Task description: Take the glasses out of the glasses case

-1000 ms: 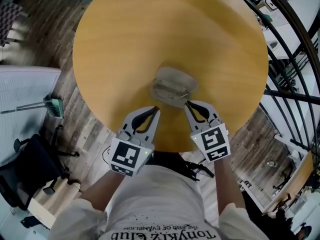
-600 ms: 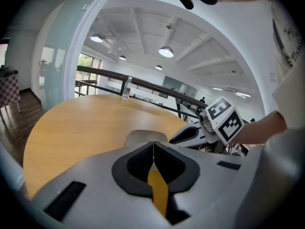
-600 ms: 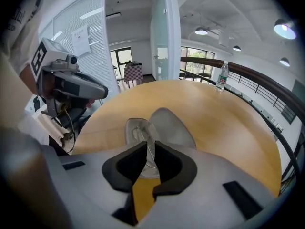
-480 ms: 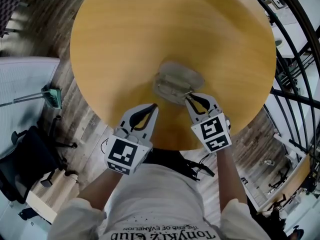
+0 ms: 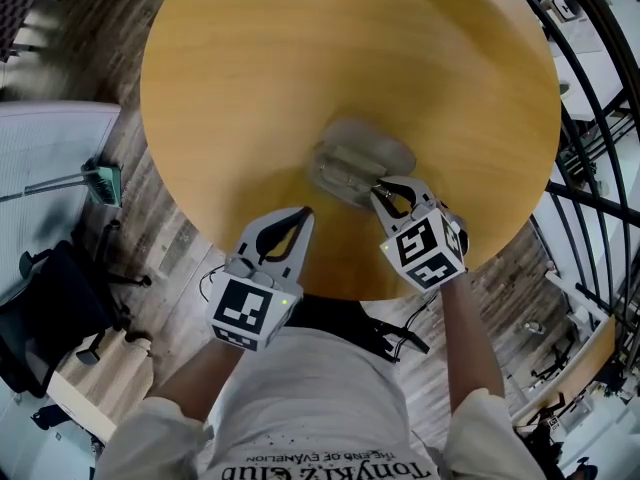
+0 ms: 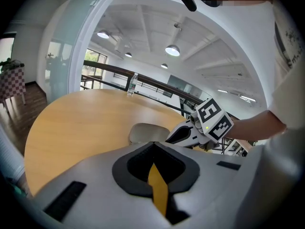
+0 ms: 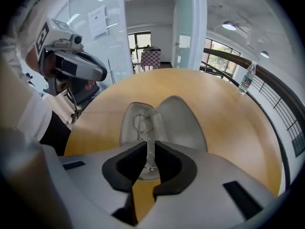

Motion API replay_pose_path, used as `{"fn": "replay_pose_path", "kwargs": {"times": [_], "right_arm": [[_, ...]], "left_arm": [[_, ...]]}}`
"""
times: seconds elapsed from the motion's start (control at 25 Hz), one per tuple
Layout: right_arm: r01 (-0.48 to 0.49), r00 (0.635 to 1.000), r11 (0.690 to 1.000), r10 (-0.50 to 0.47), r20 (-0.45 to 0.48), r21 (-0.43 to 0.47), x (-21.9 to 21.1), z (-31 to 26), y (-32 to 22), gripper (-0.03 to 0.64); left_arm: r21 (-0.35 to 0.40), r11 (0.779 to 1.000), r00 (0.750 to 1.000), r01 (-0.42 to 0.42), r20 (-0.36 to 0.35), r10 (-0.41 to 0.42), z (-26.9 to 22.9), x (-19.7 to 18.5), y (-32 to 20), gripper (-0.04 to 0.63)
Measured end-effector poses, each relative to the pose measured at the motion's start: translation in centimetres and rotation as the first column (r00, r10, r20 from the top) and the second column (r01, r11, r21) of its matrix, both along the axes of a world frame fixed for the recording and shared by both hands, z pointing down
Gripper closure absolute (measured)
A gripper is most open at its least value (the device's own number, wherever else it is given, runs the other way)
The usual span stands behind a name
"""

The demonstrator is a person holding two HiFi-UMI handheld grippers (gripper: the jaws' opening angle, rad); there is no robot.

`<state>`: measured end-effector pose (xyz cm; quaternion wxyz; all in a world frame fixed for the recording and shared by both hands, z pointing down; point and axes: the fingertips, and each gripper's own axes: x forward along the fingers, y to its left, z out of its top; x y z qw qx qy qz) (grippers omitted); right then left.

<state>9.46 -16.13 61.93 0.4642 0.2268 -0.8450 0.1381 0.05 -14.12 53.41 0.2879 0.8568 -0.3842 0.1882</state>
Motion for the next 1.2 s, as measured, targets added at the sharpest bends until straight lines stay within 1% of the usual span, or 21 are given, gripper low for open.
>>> {"fn": "replay_pose_path", "kwargs": {"times": [0.32,0.6,0.72,0.92,1.2], "right_arm": [[0.136,0.989,0.99,-0.138,-0.048,-0.047,-0.7,0.9,0.5,0.546],[0.219,0.971,0.972,-0.226,-0.085,-0.081,-1.2,1.5,0.6,0.558],[0.232,0.967,0.967,-0.241,-0.085,-0.103,-1.3,2.0,0.7,0.569],[0.228,0.969,0.965,-0.238,-0.07,-0.126,-1.6,2.1,0.9,0.583],[0.226,0.97,0.969,-0.233,-0.068,-0.103,-1.9,0.9,1.0,0.584]], "left_arm": [[-0.009,1.0,1.0,0.026,-0.001,-0.026,0.4,-0.6,-0.1,0.571],[-0.011,0.999,0.999,0.039,-0.003,-0.039,0.3,-0.9,0.0,0.571],[-0.014,0.999,0.999,0.043,-0.001,-0.043,0.5,-1.0,-0.1,0.571],[-0.011,0.999,0.999,0.047,-0.001,-0.047,0.5,-1.3,-0.2,0.571],[-0.009,0.999,0.999,0.047,0.0,-0.047,0.1,-1.5,0.3,0.571]]}}
